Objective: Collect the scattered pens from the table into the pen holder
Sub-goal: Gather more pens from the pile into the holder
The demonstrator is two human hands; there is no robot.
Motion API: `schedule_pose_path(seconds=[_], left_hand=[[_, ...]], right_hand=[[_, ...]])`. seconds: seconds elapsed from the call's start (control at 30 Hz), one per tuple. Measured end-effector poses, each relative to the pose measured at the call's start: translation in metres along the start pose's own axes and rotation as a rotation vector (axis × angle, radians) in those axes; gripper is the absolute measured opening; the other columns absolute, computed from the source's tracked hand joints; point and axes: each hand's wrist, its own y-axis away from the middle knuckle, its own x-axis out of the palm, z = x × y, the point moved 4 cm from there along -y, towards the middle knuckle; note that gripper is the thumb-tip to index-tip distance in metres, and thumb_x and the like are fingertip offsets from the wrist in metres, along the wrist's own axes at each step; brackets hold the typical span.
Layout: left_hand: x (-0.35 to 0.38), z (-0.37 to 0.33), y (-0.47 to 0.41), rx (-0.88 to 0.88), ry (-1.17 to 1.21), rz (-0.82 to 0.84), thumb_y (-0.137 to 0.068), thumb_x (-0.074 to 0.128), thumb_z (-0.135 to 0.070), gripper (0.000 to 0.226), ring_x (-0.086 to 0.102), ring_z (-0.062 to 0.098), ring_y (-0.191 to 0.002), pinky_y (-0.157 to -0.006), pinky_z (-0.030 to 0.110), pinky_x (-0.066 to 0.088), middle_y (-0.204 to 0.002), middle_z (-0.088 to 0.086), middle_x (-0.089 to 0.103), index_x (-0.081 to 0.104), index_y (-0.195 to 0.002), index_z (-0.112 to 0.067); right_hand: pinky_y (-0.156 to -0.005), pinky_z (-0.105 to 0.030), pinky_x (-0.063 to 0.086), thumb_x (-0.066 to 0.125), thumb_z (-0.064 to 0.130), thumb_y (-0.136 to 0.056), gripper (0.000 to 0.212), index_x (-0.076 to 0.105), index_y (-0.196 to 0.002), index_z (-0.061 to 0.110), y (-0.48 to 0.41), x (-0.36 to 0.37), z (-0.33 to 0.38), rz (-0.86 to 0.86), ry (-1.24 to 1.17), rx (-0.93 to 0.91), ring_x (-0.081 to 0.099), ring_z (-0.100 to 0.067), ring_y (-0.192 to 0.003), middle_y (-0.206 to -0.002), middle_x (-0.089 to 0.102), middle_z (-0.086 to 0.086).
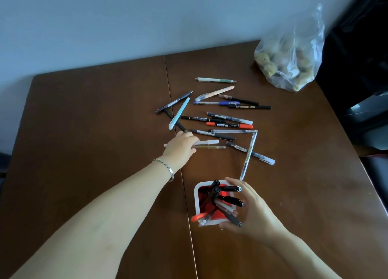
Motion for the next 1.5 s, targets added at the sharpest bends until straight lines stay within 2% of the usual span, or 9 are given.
schedule_pose_path(seconds=[0.2, 0.3, 0.53, 0.8, 0.9, 1.0, 1.1, 1.27, 1.5], left_hand=[[0.015, -0.001, 0.038, -0.059, -0.056, 0.068, -0.094, 0.043, -0.014, 0.017, 0.05, 0.026, -0.096, -0.079, 0.035, 0.044, -0.104, 0.012, 0.057, 0.054, -0.104, -0.005], [0.001, -0.004, 0.079, -0.232, 0.387, -0.008, -0.097, 0.036, -0.014, 0.011, 0.053, 0.021, -0.075, -0.064, 0.03, 0.043, -0.083, 0.003, 0.052, 0.045, -0.096, -0.007], [-0.06, -0.044, 0.15, -0.189, 1.08, -0.443, -0.087, 0.04, -0.027, 0.026, 0.064, 0.013, -0.082, -0.075, 0.014, 0.053, -0.077, -0.012, 0.06, 0.043, -0.112, -0.02], [-0.053, -0.079, 0.164, -0.173, 1.167, -0.309, -0.095, 0.043, -0.013, 0.017, 0.054, 0.007, -0.064, -0.064, 0.015, 0.049, -0.077, -0.011, 0.066, 0.053, -0.105, -0.022], [-0.055, -0.084, 0.167, -0.161, 1.155, -0.199, -0.094, 0.043, -0.009, 0.019, 0.052, 0.006, -0.058, -0.058, 0.018, 0.047, -0.075, -0.002, 0.066, 0.058, -0.102, -0.018], [-0.058, -0.087, 0.169, -0.128, 1.138, -0.118, -0.094, 0.045, -0.01, 0.018, 0.05, 0.006, -0.055, -0.058, 0.014, 0.045, -0.08, 0.024, 0.06, 0.062, -0.097, -0.009], [-0.059, -0.092, 0.171, -0.096, 1.176, -0.041, -0.09, 0.047, -0.017, 0.02, 0.047, 0.005, -0.051, -0.054, 0.01, 0.042, -0.077, 0.009, 0.065, 0.063, -0.101, -0.009], [-0.057, -0.094, 0.175, -0.098, 1.119, -0.024, -0.086, 0.049, -0.029, 0.018, 0.038, 0.012, -0.049, -0.046, 0.02, 0.033, -0.069, 0.013, 0.062, 0.062, -0.092, -0.018], [-0.06, -0.107, 0.167, -0.047, 0.895, 0.017, -0.094, 0.046, -0.021, 0.014, 0.054, -0.003, -0.054, -0.056, 0.007, 0.043, -0.057, -0.021, 0.06, 0.06, -0.093, -0.02]], right_hand=[[-0.082, 0.003, 0.038, 0.087, 0.031, -0.055, 0.092, 0.027, -0.122, 0.051, 0.0, 0.0, 0.002, 0.005, -0.001, -0.004, 0.039, 0.021, -0.113, -0.123, 0.035, 0.036], [-0.081, 0.003, 0.039, 0.087, 0.029, -0.055, 0.092, 0.028, -0.122, 0.049, 0.0, 0.0, 0.004, -0.001, -0.011, -0.017, 0.043, 0.012, -0.114, -0.122, 0.036, 0.034], [-0.089, -0.014, 0.049, 0.087, 0.024, -0.056, 0.091, 0.031, -0.126, 0.042, 0.002, 0.001, 0.004, -0.018, -0.046, -0.037, 0.048, -0.006, -0.121, -0.124, 0.043, 0.022], [-0.108, -0.021, 0.029, 0.084, 0.049, -0.05, 0.113, 0.012, -0.137, 0.043, 0.009, -0.015, 0.022, 0.171, -0.045, 0.013, 0.027, -0.003, -0.136, -0.143, 0.028, 0.017], [-0.105, -0.011, 0.032, 0.066, 0.069, -0.059, 0.086, 0.02, -0.129, 0.052, 0.014, -0.047, 0.066, -0.093, -0.171, -0.161, 0.035, 0.009, -0.129, -0.138, 0.036, 0.026], [-0.09, -0.01, 0.045, 0.061, 0.037, -0.083, 0.044, 0.041, -0.121, 0.048, 0.009, -0.064, 0.11, -0.231, -0.312, -0.251, 0.056, 0.009, -0.106, -0.117, 0.055, 0.025], [-0.083, -0.012, 0.051, 0.059, 0.012, -0.087, 0.026, 0.065, -0.11, 0.023, 0.003, -0.066, 0.134, -0.265, -0.251, -0.26, 0.065, 0.003, -0.092, -0.096, 0.067, 0.018], [-0.061, -0.008, 0.052, 0.064, 0.008, -0.082, 0.014, 0.071, -0.09, 0.018, 0.005, -0.065, 0.127, -0.25, -0.364, -0.161, 0.07, -0.001, -0.067, -0.061, 0.07, 0.02], [-0.055, -0.013, 0.054, 0.068, 0.008, -0.078, 0.016, 0.07, -0.088, 0.02, 0.011, -0.088, 0.122, -0.11, -0.337, -0.093, 0.069, -0.007, -0.057, -0.062, 0.073, 0.011]])
